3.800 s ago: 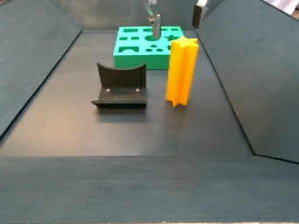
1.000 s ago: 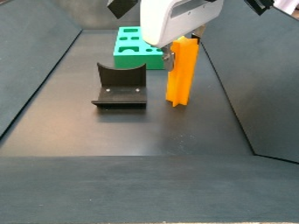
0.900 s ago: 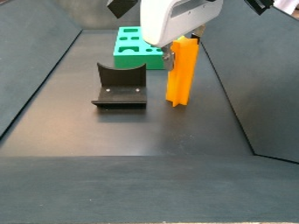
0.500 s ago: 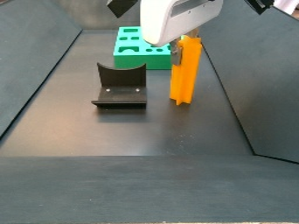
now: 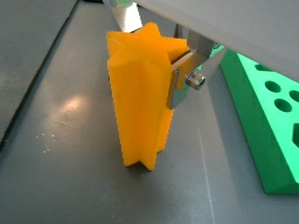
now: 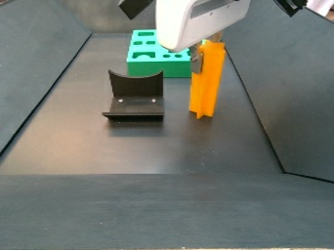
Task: Pick up the star object. Move up. Move to above the board. Insert the star object.
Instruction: Pick up the star object, then move up, then move to above the board.
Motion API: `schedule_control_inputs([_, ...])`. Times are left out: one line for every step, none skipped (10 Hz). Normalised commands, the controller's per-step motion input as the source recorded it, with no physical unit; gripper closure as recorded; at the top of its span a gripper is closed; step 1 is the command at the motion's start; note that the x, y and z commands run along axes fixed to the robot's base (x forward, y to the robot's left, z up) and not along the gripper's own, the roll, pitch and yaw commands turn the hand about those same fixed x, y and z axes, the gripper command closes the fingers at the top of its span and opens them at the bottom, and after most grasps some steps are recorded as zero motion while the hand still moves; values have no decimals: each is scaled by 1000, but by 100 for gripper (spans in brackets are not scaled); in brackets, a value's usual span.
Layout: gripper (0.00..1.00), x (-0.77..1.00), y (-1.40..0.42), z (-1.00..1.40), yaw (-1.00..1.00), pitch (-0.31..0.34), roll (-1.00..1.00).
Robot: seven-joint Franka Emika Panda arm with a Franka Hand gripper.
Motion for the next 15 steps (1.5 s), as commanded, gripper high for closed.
schedule_control_inputs([100,0,0,0,0,0,0])
schedule_control_inputs([100,0,0,0,0,0,0])
schedule_control_inputs([100,0,0,0,0,0,0])
schedule_control_inputs([100,0,0,0,0,0,0])
schedule_control_inputs([100,0,0,0,0,0,0])
schedule_control_inputs([100,0,0,0,0,0,0])
schedule_control_inputs([100,0,0,833,0,0,0])
schedule_control_inputs([100,33,26,812,-29,-20,-1])
schedule_control_inputs([100,22,14,667,-26,1,-25])
schedule_control_inputs([100,15,4,522,-21,21,-49])
schedule_control_inputs([100,12,3,369,-15,33,-72])
schedule_control_inputs([100,12,1,215,-14,44,-91])
schedule_control_inputs([100,-384,142,1000,-16,-60,201])
schedule_control_inputs([100,-393,142,1000,-17,-57,193])
schedule_control_inputs([100,-365,112,1000,-21,-78,169])
